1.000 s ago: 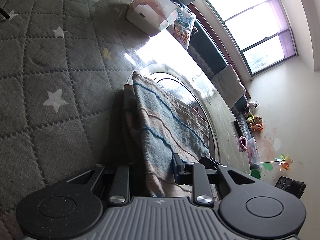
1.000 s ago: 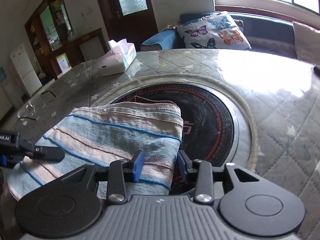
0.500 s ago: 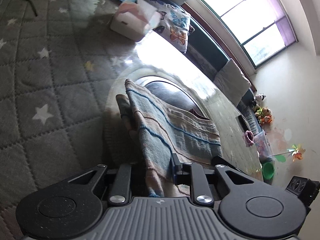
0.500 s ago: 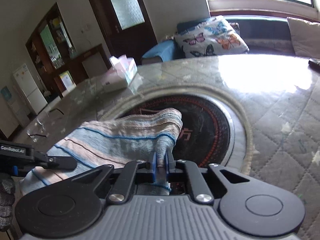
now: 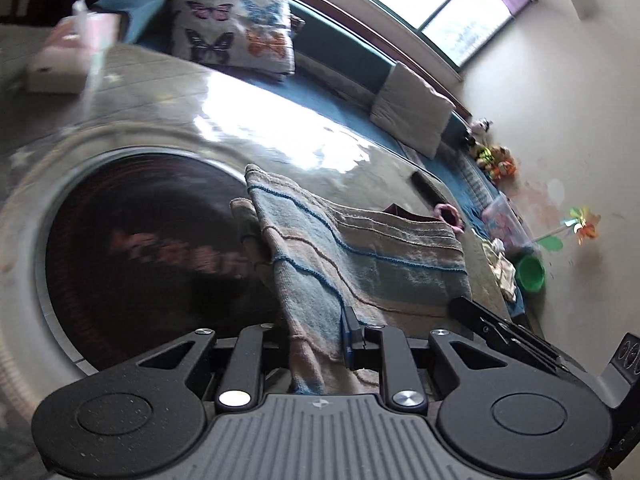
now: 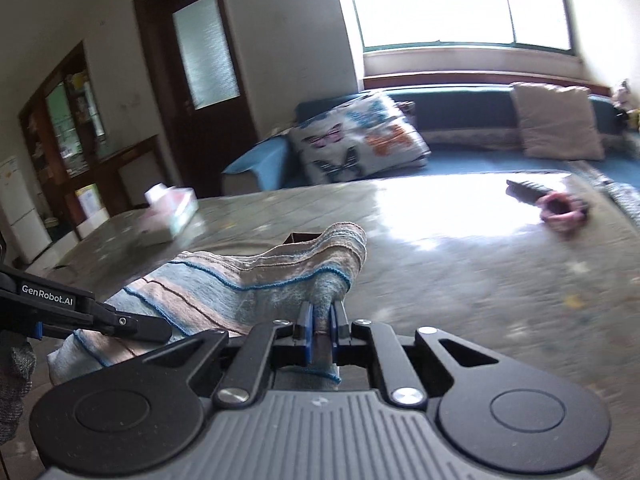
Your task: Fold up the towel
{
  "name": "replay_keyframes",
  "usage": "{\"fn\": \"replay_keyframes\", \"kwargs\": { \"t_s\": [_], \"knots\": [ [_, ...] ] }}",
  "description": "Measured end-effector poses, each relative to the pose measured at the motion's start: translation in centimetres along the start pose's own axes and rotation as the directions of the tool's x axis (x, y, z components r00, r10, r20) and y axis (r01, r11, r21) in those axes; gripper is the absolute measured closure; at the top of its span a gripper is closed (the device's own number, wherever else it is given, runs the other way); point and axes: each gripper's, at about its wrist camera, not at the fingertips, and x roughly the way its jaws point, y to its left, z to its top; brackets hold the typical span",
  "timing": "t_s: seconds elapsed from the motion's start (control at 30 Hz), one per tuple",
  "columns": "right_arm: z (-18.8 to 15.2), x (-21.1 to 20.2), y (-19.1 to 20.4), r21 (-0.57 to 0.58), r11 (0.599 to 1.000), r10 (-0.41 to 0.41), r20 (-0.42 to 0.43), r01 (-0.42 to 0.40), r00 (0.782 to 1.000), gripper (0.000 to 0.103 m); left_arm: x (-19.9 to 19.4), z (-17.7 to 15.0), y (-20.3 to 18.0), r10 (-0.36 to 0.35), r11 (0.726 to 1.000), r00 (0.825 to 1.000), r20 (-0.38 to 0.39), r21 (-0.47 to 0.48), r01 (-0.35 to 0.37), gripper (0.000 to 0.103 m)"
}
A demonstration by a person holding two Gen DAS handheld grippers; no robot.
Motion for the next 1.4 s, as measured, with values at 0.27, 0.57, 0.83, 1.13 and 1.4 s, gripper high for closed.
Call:
{"fn": "replay_keyframes", "kwargs": {
  "t_s": [0.27,0.57,0.83,1.13,1.4],
  "knots": [
    [1.2,-0.4,-6.7,0.019,0.994,-0.109,-0.006,0.109,0.994,0.095,6.1,0.7,-4.6,-0.03,0.998,0.997,-0.07,0.058,0.034,0.082],
    [-0.3,1.4,-11.9,0.079,0.975,-0.202,-0.075,0.208,0.977,0.091,9.1,-0.4,-5.3,0.065,0.99,0.994,-0.09,0.129,-0.053,0.059],
    [-0.5,1.3,-12.9,0.087,0.973,-0.211,-0.035,0.213,0.977,0.089,7.8,-0.3,-5.7,0.076,0.983,0.997,-0.028,0.172,-0.07,0.06],
    [-0.4,4.6,-12.1,0.042,0.982,-0.181,-0.079,0.184,0.98,0.089,9.9,-0.8,-6.3,0.09,0.97,0.995,-0.048,0.232,-0.077,0.06],
    [-0.8,3.6,-11.2,0.011,0.987,-0.158,-0.091,0.16,0.983,0.079,8.8,-1.3,-6.0,0.072,0.973,0.997,-0.03,0.222,-0.064,0.061]
  ]
}}
